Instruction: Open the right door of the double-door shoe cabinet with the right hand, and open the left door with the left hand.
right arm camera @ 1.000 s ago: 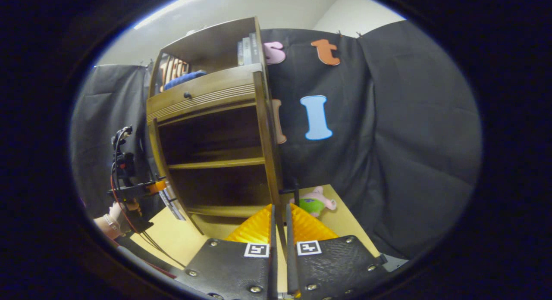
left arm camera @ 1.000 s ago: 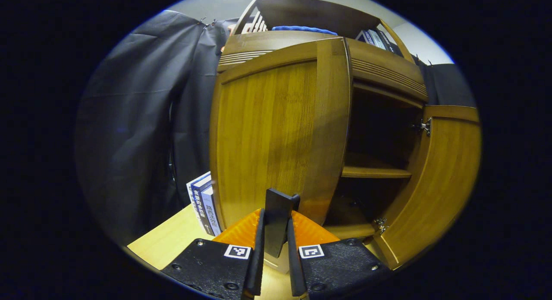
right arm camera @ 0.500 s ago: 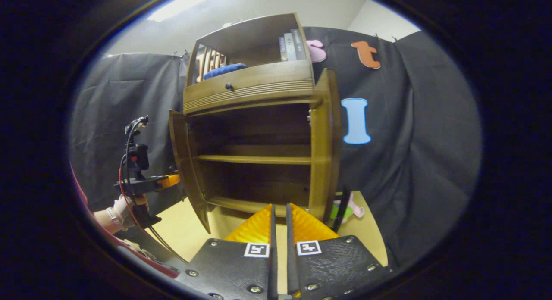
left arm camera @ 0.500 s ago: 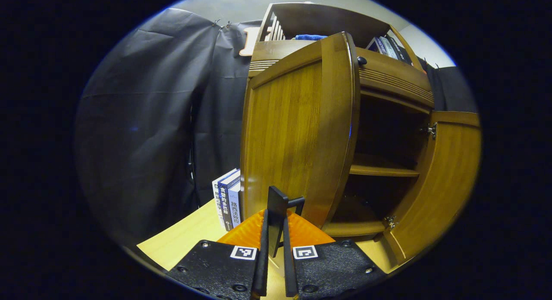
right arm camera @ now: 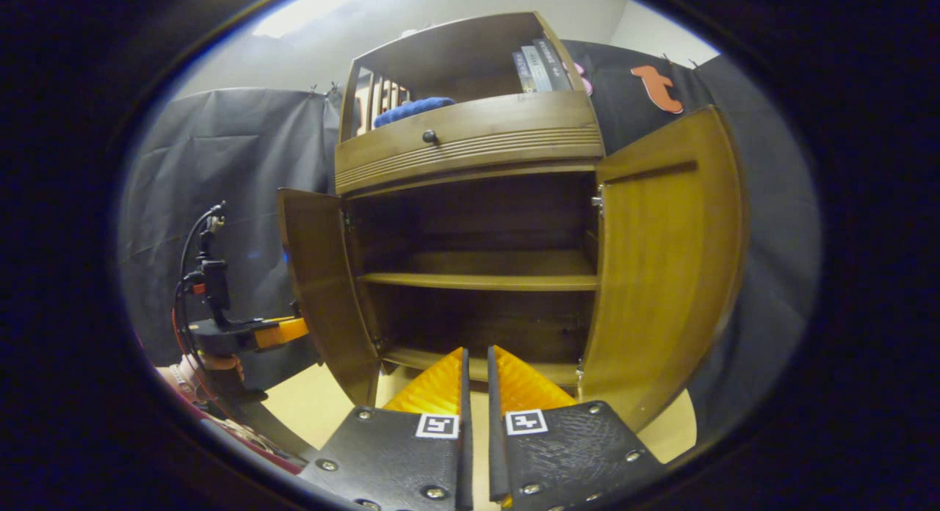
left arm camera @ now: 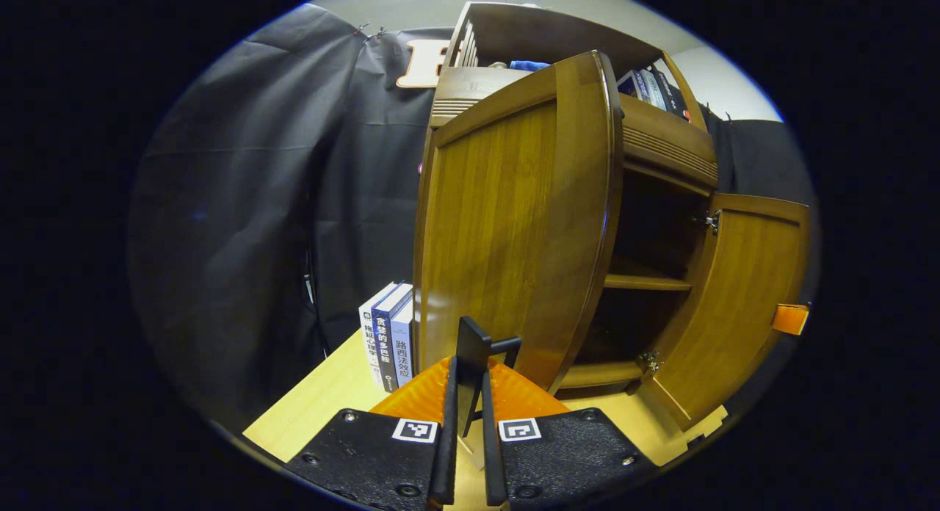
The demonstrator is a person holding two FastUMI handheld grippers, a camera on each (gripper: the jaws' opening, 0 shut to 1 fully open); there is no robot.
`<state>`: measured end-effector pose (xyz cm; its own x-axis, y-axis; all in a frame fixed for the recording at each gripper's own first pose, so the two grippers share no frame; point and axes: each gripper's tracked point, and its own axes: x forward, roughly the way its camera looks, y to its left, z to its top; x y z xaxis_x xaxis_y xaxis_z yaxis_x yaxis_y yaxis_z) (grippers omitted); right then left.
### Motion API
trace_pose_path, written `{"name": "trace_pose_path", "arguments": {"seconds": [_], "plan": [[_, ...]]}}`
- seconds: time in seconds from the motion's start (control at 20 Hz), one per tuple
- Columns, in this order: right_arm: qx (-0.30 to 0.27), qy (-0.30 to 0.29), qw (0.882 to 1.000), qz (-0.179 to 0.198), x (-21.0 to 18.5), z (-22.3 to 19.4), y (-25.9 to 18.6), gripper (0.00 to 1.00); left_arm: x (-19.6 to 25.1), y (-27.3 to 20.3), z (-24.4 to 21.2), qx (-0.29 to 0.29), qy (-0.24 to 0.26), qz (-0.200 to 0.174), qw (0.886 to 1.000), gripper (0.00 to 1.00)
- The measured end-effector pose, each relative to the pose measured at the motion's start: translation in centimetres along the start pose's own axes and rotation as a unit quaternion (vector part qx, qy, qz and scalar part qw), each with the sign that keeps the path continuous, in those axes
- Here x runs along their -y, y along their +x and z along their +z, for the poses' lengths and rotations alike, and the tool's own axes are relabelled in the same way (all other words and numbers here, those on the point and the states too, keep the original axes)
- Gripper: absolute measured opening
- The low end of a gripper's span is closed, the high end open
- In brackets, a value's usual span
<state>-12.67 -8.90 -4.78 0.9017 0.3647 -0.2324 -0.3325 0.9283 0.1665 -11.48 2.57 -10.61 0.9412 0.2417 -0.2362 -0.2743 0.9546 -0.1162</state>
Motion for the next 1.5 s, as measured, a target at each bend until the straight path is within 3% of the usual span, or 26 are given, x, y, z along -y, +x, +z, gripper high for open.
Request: {"name": "trace_pose_path", "arguments": {"seconds": [0.15, 0.35, 0.55, 0.75, 0.95, 1.05, 1.1, 1.15, 1.2, 1.4, 1.45, 1.5], "plan": [[-0.006, 0.001, 1.0, 0.008, -2.0, -0.2, 1.4, 0.09, -1.8, -0.4, 0.1, -0.008, -0.004, -0.005, 1.0, 0.14], [-0.011, 0.006, 1.0, 0.016, -4.4, -0.7, 3.0, 0.09, -2.7, -0.6, 0.1, -0.012, 0.021, -0.035, 0.999, 0.17], [-0.012, 0.002, 1.0, 0.021, -6.2, -0.5, 4.0, 0.09, -4.6, -0.7, 0.4, -0.013, 0.017, -0.042, 0.999, 0.19], [-0.016, 0.003, 1.0, 0.022, -7.1, -0.8, 4.7, 0.09, -6.6, -0.9, 0.4, -0.016, 0.024, -0.047, 0.998, 0.12], [-0.015, 0.01, 0.999, 0.03, -8.2, -0.7, 5.5, 0.09, -8.0, -1.3, 0.6, -0.018, 0.034, -0.054, 0.998, 0.15], [-0.015, 0.007, 0.999, 0.033, -8.5, -0.8, 5.8, 0.09, -8.6, -1.7, 0.6, -0.019, 0.03, -0.053, 0.998, 0.11], [-0.016, 0.007, 0.999, 0.034, -8.6, -0.9, 5.9, 0.09, -8.9, -1.9, 0.7, -0.02, 0.029, -0.05, 0.998, 0.19], [-0.017, 0.008, 0.999, 0.037, -8.8, -0.9, 6.1, 0.09, -9.2, -2.0, 0.8, -0.019, 0.028, -0.046, 0.998, 0.09], [-0.017, 0.008, 0.999, 0.039, -8.9, -1.0, 6.1, 0.09, -9.5, -2.1, 0.8, -0.019, 0.028, -0.041, 0.999, 0.05], [-0.018, -0.001, 0.999, 0.044, -8.8, -0.8, 6.2, 0.09, -10.4, -3.1, 1.0, -0.017, 0.025, -0.023, 0.999, 0.03], [-0.018, -0.003, 0.999, 0.044, -8.7, -0.8, 6.3, 0.09, -10.6, -3.3, 0.9, -0.017, 0.025, -0.016, 0.999, 0.11], [-0.017, -0.005, 0.999, 0.044, -8.6, -0.8, 6.2, 0.09, -10.8, -3.6, 1.0, -0.016, 0.025, -0.01, 0.999, 0.02]]}}
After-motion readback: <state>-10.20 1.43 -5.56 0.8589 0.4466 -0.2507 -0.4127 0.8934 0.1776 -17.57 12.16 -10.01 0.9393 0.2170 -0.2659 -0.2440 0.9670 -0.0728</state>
